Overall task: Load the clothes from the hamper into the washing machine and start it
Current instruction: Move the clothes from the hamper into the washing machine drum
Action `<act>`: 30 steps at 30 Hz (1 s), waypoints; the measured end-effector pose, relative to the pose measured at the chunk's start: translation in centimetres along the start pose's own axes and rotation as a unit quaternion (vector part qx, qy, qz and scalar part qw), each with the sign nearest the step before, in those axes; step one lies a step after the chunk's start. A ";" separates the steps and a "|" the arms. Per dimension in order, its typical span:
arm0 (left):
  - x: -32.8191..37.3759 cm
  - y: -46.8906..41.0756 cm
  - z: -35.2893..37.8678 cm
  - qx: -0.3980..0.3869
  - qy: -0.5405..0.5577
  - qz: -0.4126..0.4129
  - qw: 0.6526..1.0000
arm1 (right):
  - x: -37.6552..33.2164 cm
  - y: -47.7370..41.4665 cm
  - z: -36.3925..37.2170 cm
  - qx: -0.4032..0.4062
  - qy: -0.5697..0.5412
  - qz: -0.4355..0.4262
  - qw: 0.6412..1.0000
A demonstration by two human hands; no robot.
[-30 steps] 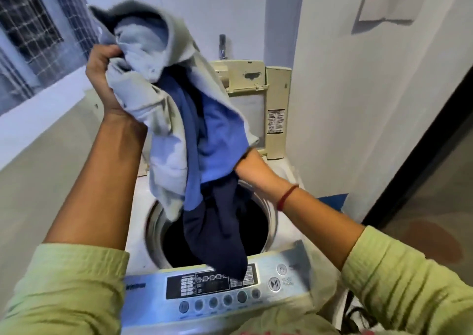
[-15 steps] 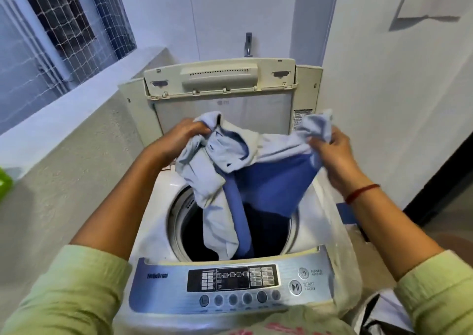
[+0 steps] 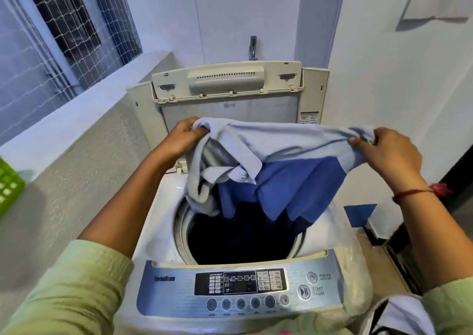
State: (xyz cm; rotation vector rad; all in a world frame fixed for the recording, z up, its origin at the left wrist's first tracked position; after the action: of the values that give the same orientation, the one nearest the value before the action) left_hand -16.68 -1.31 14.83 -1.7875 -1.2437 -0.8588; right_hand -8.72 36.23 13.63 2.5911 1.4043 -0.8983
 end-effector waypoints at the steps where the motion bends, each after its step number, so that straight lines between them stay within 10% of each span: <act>1: 0.8 0.1 0.4 -0.006 0.048 -0.002 0.999 | -0.6 0.4 -0.3 0.026 0.050 -0.024 0.998; 4: 3.6 0.2 2.2 -0.071 0.151 -0.005 0.986 | -4.6 2.7 1.2 -0.027 -0.029 -0.221 0.974; 8: 6.2 0.9 5.1 -0.232 0.162 -0.017 0.959 | -8.8 6.5 7.6 -0.305 -0.177 -0.308 0.884; 11: 5.9 0.8 4.1 -0.329 -0.108 0.050 0.937 | -7.9 5.6 8.7 -0.315 -0.181 -0.300 0.882; 14: 1.8 0.5 1.9 -0.278 -0.472 -0.013 0.837 | -7.2 2.9 6.2 -0.251 -0.181 -0.306 0.900; 17: -2.4 1.0 2.1 -0.227 -0.550 -0.053 0.802 | -8.1 1.3 4.2 -0.173 -0.115 -0.353 0.912; 21: -7.1 1.7 0.5 -0.026 -0.095 -0.170 0.980 | -8.7 0.9 3.8 -0.081 -0.148 -0.333 0.928; 23: -8.3 2.0 0.7 0.042 0.133 -0.221 0.965 | -8.4 0.6 4.3 -0.115 -0.259 -0.271 0.920; 27: -3.8 0.5 -0.5 0.057 0.086 0.059 0.993 | -8.3 -0.7 1.7 -0.079 -0.352 -0.224 0.906; 30: -0.5 1.3 -2.3 -0.015 -0.157 0.300 0.941 | -6.9 -1.9 -1.3 0.053 -0.253 -0.268 0.928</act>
State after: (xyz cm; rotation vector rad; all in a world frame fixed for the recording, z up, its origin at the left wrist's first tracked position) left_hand -15.81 -3.85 15.18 -2.2140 -0.7783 -0.2502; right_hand -12.47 32.53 18.68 1.8169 1.9372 -1.5976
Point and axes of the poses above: each hand's wrist, its own y-axis away from the middle knuckle, its own z-axis out of the palm, x = y × z, the point moved 3 cm from there along -y, towards the middle knuckle, and after that the axes turned 6 degrees about z, right-handed, at the moved point
